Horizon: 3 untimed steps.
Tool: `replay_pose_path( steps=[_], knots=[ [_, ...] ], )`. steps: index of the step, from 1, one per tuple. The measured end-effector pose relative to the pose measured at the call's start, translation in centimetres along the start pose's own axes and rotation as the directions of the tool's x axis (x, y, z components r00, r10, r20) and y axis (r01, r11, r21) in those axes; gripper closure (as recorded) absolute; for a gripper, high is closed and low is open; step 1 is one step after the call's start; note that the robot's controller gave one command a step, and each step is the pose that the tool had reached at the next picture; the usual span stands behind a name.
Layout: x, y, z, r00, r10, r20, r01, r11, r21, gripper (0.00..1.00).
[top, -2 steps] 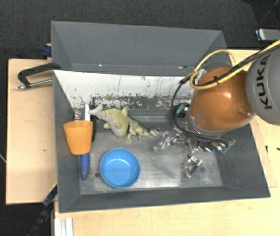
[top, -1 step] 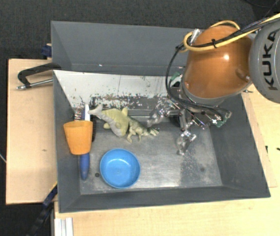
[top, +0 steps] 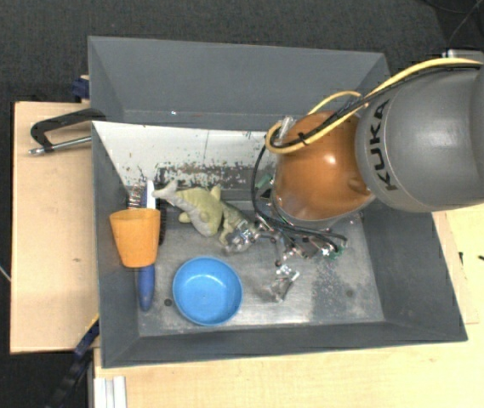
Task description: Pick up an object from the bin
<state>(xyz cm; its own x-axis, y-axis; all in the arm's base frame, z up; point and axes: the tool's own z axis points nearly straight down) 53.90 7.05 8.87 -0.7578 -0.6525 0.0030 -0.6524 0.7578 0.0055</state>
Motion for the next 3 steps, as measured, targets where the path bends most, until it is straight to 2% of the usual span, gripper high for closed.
replay_pose_path(
  steps=[1,2,3],
  knots=[
    [-1.8,5.6,-7.9,1.000,-0.022,0.015,0.022,1.000,0.008,0.00],
    [-7.5,7.2,-0.1,0.903,-0.430,0.005,0.430,0.903,0.006,0.00],
    [-5.5,6.7,0.2,0.886,-0.464,0.008,0.464,0.886,0.009,0.00]
  ],
)
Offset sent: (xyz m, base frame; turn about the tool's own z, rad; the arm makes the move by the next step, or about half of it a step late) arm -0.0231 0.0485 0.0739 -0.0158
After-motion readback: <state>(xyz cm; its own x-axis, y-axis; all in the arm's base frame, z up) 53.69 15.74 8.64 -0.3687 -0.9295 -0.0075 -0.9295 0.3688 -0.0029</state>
